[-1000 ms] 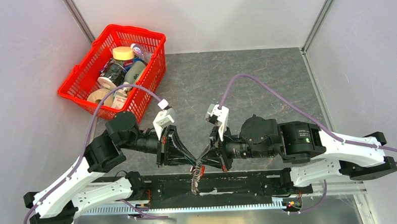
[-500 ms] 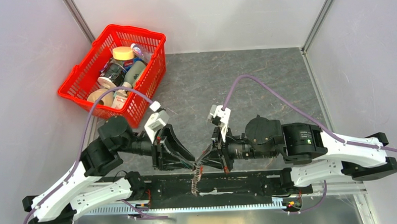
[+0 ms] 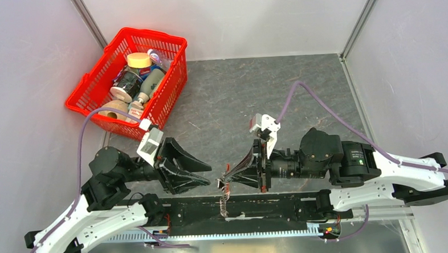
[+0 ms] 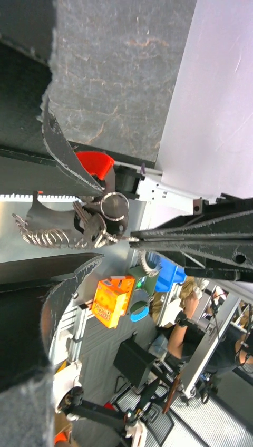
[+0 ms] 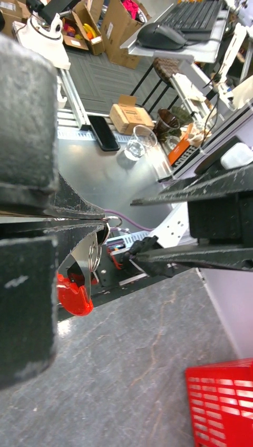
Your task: Put the keys on the keyring
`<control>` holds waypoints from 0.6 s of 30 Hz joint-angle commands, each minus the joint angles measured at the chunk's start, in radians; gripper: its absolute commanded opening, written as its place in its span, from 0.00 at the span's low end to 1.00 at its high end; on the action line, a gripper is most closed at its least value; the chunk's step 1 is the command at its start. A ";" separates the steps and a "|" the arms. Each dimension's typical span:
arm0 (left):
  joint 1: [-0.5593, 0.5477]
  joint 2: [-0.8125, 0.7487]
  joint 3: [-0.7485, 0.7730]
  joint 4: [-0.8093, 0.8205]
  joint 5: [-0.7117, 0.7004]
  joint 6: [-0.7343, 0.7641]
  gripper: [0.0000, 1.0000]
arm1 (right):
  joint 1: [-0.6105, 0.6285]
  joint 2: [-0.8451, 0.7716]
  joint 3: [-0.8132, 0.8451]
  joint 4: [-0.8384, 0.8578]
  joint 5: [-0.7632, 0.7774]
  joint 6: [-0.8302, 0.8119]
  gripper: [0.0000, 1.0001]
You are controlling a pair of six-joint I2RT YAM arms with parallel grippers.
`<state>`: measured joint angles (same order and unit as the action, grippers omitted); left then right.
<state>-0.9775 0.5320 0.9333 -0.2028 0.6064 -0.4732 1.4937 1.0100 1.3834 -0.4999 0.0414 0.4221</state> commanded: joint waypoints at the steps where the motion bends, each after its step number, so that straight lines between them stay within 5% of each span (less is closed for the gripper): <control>1: 0.001 -0.016 -0.019 0.113 -0.082 -0.011 0.51 | -0.004 0.000 0.024 0.127 -0.024 -0.056 0.00; 18: 0.001 -0.006 -0.053 0.239 0.007 -0.026 0.48 | -0.005 0.023 0.069 0.150 0.019 -0.039 0.00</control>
<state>-0.9771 0.5354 0.8879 -0.0433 0.5671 -0.4767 1.4940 1.0542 1.3956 -0.4187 0.0364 0.3737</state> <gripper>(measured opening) 0.483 0.007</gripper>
